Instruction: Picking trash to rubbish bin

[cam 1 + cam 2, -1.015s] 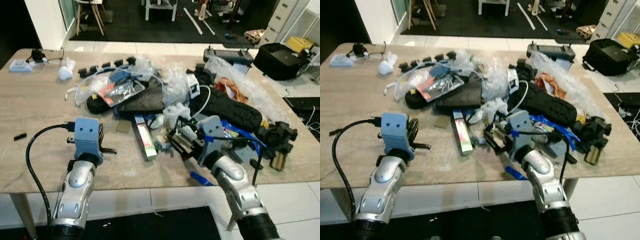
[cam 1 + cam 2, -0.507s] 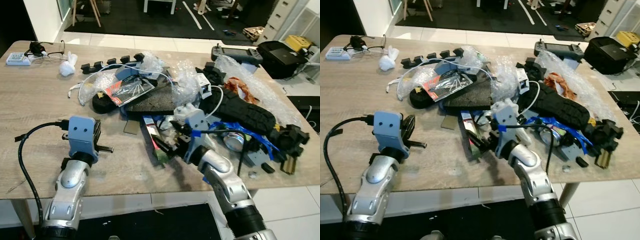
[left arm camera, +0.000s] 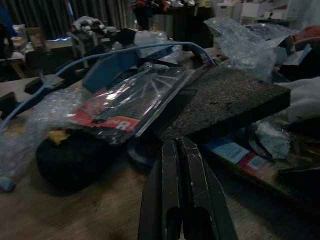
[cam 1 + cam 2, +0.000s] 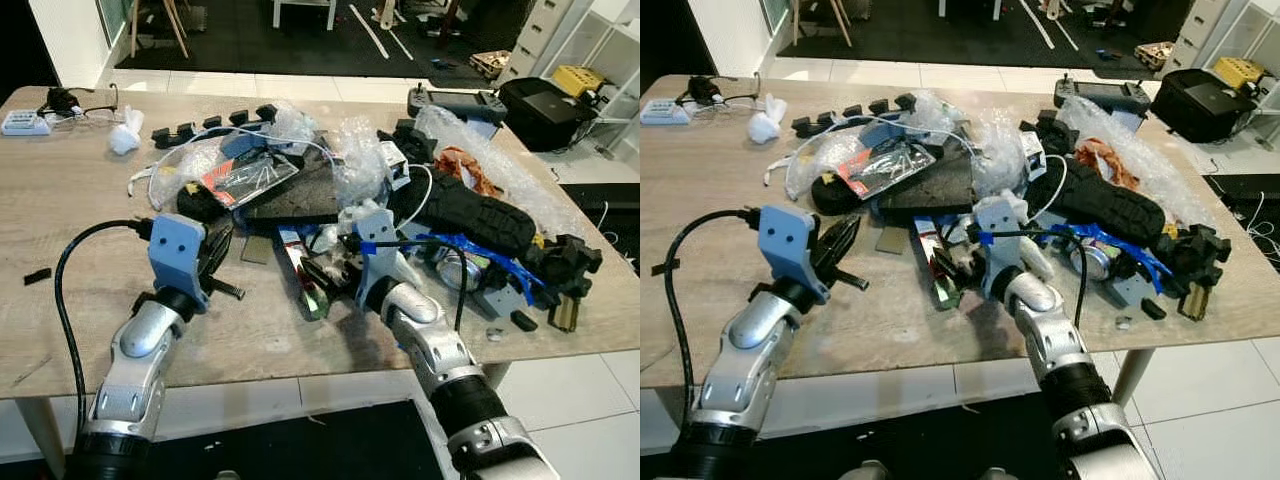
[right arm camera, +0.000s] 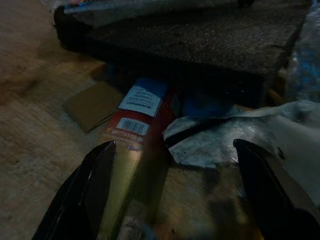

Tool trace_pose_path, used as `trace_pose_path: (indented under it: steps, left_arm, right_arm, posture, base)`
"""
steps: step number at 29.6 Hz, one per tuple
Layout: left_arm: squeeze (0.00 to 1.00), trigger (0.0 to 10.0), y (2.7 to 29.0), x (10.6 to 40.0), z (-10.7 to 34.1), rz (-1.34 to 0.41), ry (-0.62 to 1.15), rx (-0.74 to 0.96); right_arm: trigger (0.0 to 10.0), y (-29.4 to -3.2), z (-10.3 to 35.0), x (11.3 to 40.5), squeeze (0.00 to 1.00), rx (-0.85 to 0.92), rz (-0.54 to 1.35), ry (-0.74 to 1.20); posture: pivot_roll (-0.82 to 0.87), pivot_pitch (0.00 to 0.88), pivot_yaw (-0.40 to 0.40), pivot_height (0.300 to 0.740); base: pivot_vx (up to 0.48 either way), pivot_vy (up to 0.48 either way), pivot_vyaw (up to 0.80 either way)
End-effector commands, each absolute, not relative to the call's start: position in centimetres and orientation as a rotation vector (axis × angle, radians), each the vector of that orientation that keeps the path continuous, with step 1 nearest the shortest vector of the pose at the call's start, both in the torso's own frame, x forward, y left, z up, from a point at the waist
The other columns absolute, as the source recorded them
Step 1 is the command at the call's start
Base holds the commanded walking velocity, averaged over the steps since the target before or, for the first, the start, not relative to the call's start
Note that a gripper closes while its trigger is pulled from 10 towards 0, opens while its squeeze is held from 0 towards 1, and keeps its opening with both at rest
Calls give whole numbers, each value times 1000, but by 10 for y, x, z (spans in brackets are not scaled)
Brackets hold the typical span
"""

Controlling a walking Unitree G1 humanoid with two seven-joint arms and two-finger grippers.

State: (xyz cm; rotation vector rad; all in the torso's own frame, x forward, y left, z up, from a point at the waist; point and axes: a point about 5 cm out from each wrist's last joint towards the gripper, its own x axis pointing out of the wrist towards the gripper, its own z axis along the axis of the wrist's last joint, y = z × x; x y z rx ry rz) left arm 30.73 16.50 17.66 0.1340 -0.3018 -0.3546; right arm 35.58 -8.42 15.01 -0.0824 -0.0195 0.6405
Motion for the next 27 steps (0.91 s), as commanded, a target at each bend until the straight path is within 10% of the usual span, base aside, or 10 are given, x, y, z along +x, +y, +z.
trace_pose_path:
  steps: [1, 21, 22, 23, 24, 27]
  left_arm:
    - [0, 10000, 163, 307, 174, -385, -294, 145]
    - [0, 10000, 151, 297, 165, -521, -267, 156]
    - [0, 10000, 149, 297, 165, -528, -268, 157]
    - [0, 10000, 148, 297, 165, -531, -268, 157]
    - [0, 10000, 147, 296, 164, -540, -268, 156]
    - [0, 10000, 145, 295, 165, -560, -270, 151]
  right_arm:
    - [10000, -77, 140, 355, 0, -93, 677, 25]
    - [10000, -53, 137, 368, 0, -69, 735, 128]
    - [6588, -53, 136, 369, 0, -56, 729, 133]
    - [6588, -54, 136, 369, 0, -51, 725, 136]
    - [0, -54, 135, 369, 0, -40, 721, 139]
    - [0, -56, 134, 370, 0, -10, 715, 148]
  posture:
    - [7, 186, -73, 740]
    - [12, 180, -92, 740]
    - [11, 179, -93, 740]
    - [11, 180, -94, 740]
    - [11, 180, -94, 740]
    - [9, 186, -95, 740]
  base:
    - [0, 0, 0]
    - [0, 0, 0]
    - [0, 0, 0]
    - [0, 0, 0]
    - [0, 0, 0]
    - [0, 0, 0]
